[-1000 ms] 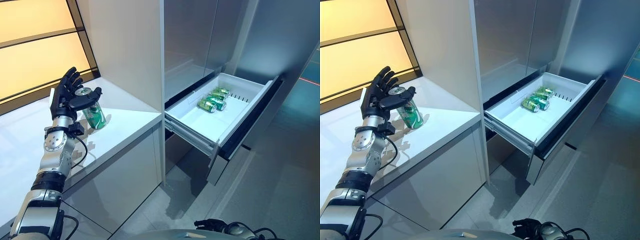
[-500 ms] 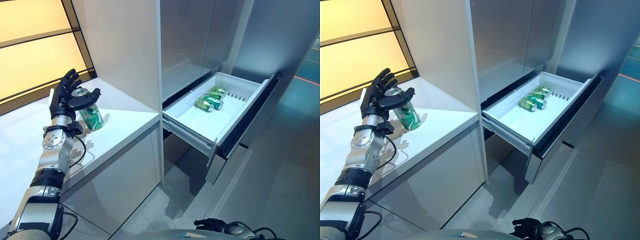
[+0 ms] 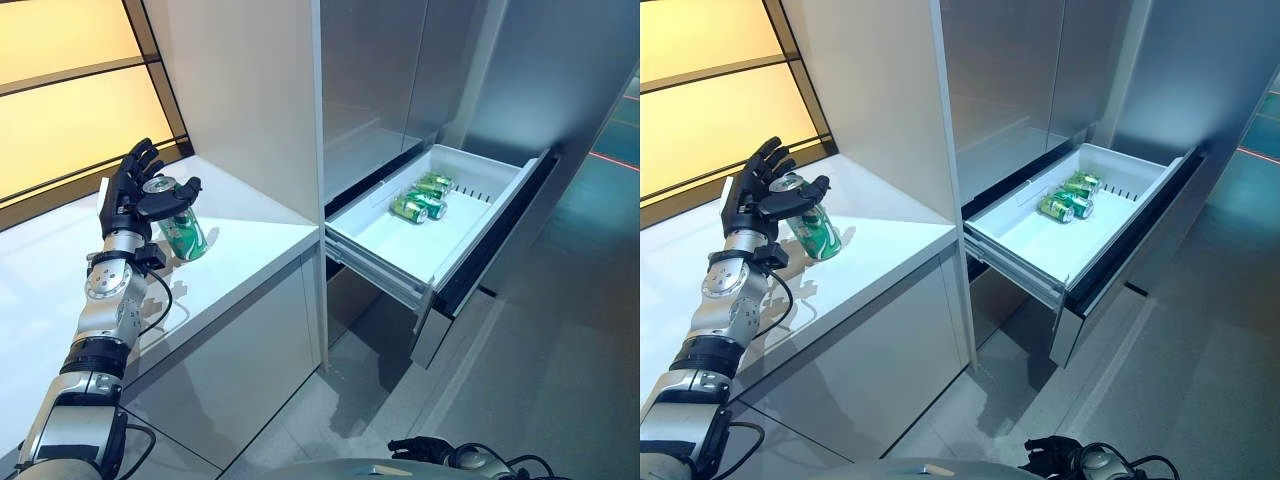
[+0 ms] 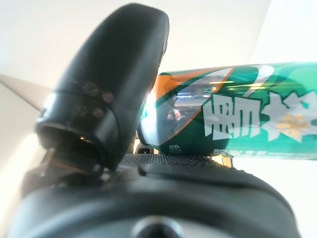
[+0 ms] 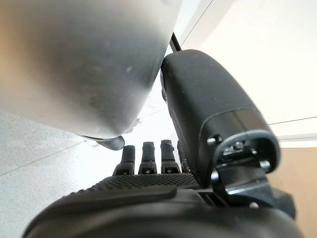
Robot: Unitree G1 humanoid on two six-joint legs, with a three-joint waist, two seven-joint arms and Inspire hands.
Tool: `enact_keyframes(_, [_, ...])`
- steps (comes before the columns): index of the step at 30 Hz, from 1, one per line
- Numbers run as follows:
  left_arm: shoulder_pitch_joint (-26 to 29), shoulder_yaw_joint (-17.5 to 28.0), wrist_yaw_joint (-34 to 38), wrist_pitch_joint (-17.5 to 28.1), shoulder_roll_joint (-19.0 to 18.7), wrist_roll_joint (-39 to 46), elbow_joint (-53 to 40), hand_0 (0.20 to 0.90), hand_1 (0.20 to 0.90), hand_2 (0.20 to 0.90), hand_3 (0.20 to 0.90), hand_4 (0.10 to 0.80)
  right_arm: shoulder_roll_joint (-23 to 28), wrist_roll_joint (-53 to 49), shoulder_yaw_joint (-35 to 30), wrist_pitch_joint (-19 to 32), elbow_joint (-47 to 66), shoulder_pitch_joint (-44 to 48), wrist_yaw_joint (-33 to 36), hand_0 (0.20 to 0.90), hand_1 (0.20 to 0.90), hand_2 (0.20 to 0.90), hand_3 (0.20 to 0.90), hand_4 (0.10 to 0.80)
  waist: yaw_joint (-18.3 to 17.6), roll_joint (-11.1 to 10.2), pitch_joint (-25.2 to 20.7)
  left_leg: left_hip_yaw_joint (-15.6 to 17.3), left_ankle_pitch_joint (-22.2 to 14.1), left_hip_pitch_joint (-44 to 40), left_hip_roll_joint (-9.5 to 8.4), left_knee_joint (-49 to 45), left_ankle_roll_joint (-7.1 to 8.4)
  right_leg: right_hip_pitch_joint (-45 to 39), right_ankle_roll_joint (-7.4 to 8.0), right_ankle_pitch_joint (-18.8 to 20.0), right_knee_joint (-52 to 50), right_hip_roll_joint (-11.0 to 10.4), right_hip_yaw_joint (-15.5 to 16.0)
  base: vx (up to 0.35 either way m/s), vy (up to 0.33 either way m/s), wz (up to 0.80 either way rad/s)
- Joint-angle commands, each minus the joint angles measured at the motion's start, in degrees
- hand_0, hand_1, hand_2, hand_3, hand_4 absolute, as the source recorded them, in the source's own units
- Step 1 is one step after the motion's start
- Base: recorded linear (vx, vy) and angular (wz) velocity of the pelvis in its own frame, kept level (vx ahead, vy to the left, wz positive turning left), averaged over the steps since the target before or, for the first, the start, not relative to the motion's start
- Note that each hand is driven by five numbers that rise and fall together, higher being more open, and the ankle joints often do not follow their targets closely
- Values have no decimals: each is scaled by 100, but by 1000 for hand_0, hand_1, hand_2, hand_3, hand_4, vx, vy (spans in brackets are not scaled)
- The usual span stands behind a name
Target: Put drinks into fridge and close the fridge
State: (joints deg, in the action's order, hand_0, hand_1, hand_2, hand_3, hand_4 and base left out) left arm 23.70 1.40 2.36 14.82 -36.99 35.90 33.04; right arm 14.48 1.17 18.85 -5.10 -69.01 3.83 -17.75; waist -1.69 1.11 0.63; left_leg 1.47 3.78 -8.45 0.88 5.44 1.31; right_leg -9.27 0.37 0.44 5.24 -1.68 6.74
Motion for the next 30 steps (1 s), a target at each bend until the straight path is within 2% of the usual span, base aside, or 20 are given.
enact_keyframes(1, [1067,4,-74,397,-391,-32,127,900,900,900,900,800,149,123,337,-27,-302,-210,-76,900,900,900,900,800,-27,-3,-104,265,-657,-66,-459,-44,-477,348,353,-166,-642,-251,-226,0,0,0])
enact_keyframes(21, [948,48,-101,491,-259,11,163,900,900,900,900,800,136,154,312,29,-395,-205,-70,900,900,900,900,800,-7,0,-114,245,-656,-65,-459,-44,-473,336,347,-172,-636,-257,-203,0,0,0])
enact_keyframes(22, [955,55,-115,575,-251,115,151,832,832,832,820,720,139,159,307,36,-405,-203,-75,900,900,900,900,800,-8,-1,-114,244,-654,-66,-460,-44,-471,334,346,-172,-633,-257,-202,0,0,0])
enact_keyframes(23, [962,66,-122,620,-236,193,123,342,342,342,249,149,138,167,306,38,-410,-201,-76,900,900,900,900,800,-8,-3,-111,243,-654,-66,-459,-44,-470,331,344,-175,-633,-257,-202,0,0,0])
enact_keyframes(24, [956,82,-123,681,-214,224,90,300,300,300,200,100,133,175,308,43,-413,-205,-69,900,900,900,900,800,-10,-3,-108,241,-657,-70,-458,-44,-471,331,341,-176,-635,-256,-204,0,0,0])
enact_keyframes(30, [947,115,-232,803,-82,379,-238,300,300,300,200,100,141,183,334,97,-415,-203,-57,900,900,900,900,800,-7,-20,-111,224,-663,-77,-456,-44,-461,309,328,-184,-619,-251,-203,0,0,0])
